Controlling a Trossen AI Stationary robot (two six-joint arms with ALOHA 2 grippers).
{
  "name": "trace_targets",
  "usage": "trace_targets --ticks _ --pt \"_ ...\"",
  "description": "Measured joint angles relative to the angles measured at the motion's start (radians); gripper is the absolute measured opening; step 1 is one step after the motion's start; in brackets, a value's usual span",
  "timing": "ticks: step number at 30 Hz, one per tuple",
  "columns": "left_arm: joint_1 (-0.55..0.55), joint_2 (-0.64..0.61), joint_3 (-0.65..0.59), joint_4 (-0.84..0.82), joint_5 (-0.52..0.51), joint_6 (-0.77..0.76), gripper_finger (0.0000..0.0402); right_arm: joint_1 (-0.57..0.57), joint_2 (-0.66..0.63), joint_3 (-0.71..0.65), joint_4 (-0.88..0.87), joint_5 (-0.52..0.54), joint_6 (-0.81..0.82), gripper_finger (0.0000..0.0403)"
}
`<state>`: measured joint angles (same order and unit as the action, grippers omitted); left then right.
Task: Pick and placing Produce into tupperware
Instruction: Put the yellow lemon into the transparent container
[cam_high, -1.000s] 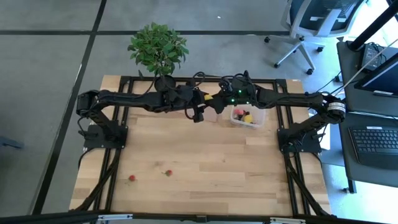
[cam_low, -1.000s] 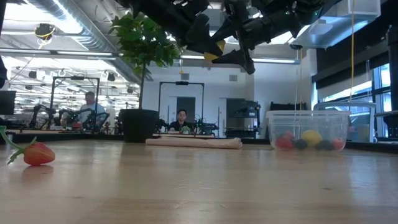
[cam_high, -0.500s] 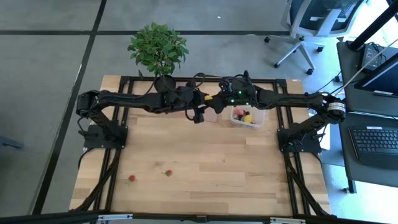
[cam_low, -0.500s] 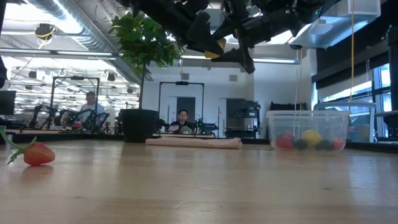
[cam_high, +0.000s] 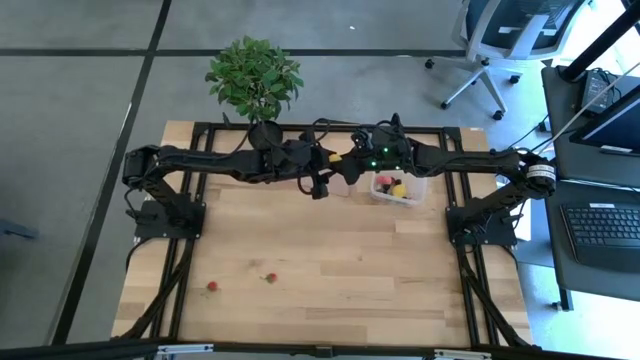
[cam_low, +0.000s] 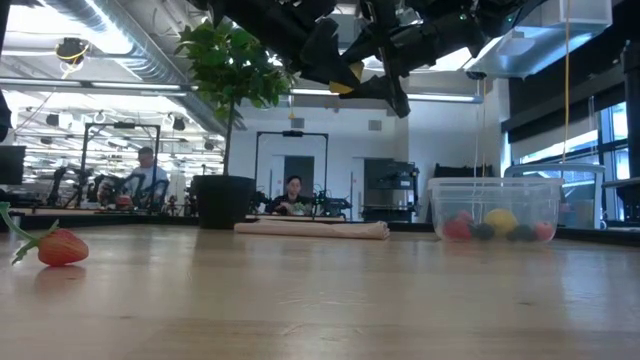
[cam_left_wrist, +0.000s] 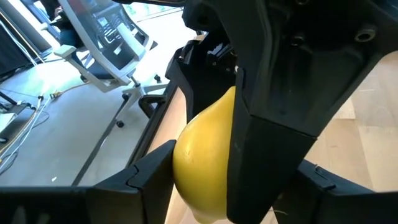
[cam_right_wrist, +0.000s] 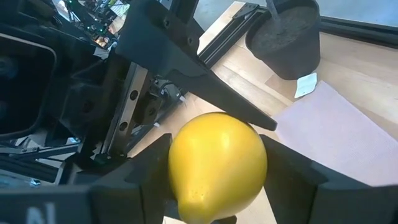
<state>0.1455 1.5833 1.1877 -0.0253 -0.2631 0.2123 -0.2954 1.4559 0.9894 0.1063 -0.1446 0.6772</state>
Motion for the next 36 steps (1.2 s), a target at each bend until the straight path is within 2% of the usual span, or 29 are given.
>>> trace_targets --ticks 5,14,21,26,31,36 --pt "-0.003 0.000 0.000 -0.013 -0.011 -0.004 0.0233 0.000 0.001 -0.001 0.000 -0.003 -0.027 0.0209" --pt "-0.017 0.000 0.001 -0.043 -0.032 0.000 0.0239 -0.020 0.002 -0.001 -0.070 -0.008 -0.038 0.0209" --pt "-0.015 -0.002 0.001 -0.116 -0.055 0.000 0.0239 -0.067 -0.032 -0.001 -0.328 0.009 -0.062 0.0209" --pt "-0.018 -0.002 0.001 -0.184 -0.059 -0.001 0.0239 -0.102 -0.084 -0.001 -0.642 0.015 -0.077 0.0209" --pt "-0.023 -0.002 0.001 -0.242 -0.061 -0.029 0.0240 -0.103 -0.097 -0.001 -0.945 0.100 -0.042 0.0209" --pt "-0.039 -0.002 0.001 -0.307 -0.035 -0.063 0.0240 -0.103 -0.090 -0.001 -1.025 0.157 -0.028 0.0215"
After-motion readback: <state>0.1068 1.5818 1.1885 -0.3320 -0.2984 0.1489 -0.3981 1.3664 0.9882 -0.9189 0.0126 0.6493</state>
